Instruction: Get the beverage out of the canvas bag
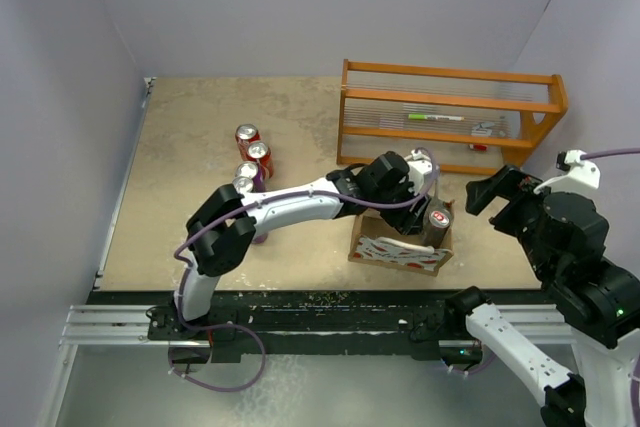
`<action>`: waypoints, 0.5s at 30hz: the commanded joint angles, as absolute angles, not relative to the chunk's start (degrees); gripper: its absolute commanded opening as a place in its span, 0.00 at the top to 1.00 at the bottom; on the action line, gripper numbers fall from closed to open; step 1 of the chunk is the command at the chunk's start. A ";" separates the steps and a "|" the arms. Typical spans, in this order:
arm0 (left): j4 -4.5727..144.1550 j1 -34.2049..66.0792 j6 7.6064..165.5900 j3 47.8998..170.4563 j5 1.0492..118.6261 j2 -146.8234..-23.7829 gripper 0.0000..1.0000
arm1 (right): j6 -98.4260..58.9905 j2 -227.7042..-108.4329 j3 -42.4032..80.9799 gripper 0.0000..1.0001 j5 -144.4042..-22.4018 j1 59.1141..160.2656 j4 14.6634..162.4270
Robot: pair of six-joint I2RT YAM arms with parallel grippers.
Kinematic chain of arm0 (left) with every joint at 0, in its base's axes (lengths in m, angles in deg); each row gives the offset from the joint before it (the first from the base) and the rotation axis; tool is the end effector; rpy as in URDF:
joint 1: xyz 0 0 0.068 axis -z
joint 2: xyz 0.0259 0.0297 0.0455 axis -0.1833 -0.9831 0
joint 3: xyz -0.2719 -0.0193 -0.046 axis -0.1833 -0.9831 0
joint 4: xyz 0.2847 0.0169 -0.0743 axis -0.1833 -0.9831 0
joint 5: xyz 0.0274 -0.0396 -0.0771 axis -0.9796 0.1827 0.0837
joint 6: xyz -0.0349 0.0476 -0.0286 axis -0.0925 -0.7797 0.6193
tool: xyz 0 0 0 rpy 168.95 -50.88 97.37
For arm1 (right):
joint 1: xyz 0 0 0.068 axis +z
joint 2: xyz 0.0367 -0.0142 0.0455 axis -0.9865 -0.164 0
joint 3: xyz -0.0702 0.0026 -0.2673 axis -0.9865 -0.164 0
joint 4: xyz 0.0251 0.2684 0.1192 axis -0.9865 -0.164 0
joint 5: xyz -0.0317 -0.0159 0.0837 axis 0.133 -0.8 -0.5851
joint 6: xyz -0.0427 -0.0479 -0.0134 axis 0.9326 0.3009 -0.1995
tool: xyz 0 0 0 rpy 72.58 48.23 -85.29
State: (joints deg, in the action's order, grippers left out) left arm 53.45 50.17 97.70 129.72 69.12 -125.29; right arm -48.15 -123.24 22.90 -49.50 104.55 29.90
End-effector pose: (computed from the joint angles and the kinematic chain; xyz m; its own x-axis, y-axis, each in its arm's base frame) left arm 0.2382 -0.4569 0.2287 -0.6371 0.3849 -0.6678 0.7629 0.4381 -0.4754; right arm 0.0857 0.0131 0.4732 -0.1952 0.4796 -0.8555 0.1668 0.8758 0.4530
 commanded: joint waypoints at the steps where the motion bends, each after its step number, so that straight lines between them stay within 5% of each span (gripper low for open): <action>1: 56.09 52.72 92.54 131.76 67.97 -126.22 0.40 | -48.13 -122.89 25.70 0.00 -46.73 104.64 27.82; 15: 58.09 55.84 79.47 138.77 60.39 -134.34 0.30 | -45.90 -124.01 27.22 0.00 -46.17 104.64 27.35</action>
State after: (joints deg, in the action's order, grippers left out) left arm 54.52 55.85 85.17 134.70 61.99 -132.83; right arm -47.25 -123.41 25.06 -47.88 104.55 27.49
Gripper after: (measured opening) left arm 0.701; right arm 0.998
